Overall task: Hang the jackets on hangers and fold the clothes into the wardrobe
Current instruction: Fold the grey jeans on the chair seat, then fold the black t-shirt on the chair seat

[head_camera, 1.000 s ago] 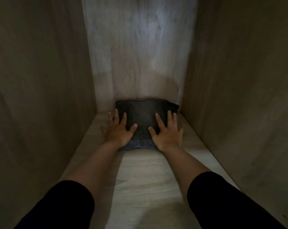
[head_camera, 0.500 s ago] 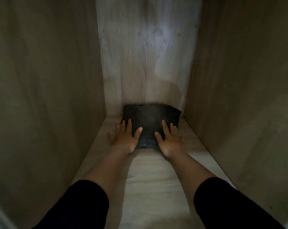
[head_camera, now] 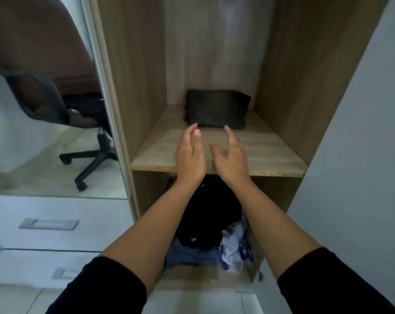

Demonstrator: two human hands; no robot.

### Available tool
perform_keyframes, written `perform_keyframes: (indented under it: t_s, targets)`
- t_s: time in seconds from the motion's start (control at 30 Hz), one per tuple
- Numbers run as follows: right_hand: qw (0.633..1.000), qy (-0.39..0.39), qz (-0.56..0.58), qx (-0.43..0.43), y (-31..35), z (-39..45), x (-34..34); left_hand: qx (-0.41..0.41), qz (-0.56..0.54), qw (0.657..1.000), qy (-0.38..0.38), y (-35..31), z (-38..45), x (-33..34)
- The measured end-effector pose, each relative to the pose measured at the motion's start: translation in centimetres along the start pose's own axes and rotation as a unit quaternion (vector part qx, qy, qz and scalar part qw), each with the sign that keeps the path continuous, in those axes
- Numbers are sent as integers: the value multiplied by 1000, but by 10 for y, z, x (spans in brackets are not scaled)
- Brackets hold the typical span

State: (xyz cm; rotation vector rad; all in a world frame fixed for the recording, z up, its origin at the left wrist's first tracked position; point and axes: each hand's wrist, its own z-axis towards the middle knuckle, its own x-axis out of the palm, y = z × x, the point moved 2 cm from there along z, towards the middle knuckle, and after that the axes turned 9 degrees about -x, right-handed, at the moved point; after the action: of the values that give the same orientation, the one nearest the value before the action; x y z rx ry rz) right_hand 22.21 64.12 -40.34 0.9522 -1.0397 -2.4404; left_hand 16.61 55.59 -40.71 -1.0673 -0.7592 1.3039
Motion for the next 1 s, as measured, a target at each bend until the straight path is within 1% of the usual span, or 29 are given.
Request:
perform_keyframes:
  t_s: [0.17, 0.3, 0.4, 0.53, 0.63, 0.73, 0.83, 0.9, 1.0]
  targets:
    - [993, 27, 33, 109, 40, -34, -27, -130, -43, 990, 14, -39, -38, -37]
    - [983, 28, 73, 166, 104, -45, -63, -227, -92, 969, -42, -95, -57, -82]
    - [976, 48, 99, 187, 167, -46, -90, -268, -95, 957, -59, -145, -66, -121]
    - [967, 106, 124, 197, 251, -47, -118, -289, -69, 952, -79, -219, -75, -178]
    - [960, 154, 131, 194, 309, -48, -129, -305, -56, 944, -114, -275, -74, -231]
    - [951, 204, 144, 182, 362, -52, -130, -302, -48, 936, -175, -317, -77, -290]
    - [942, 253, 162, 152, 408, -62, -120, -291, -42, 925, -242, -345, -98, -343]
    - [932, 290, 172, 130, 435, -74, -109, -293, -45, 911, -289, -356, -123, -372]
    - [909, 360, 189, 95, 479, -106, -94, -295, -45, 882, -365, -371, -175, -414]
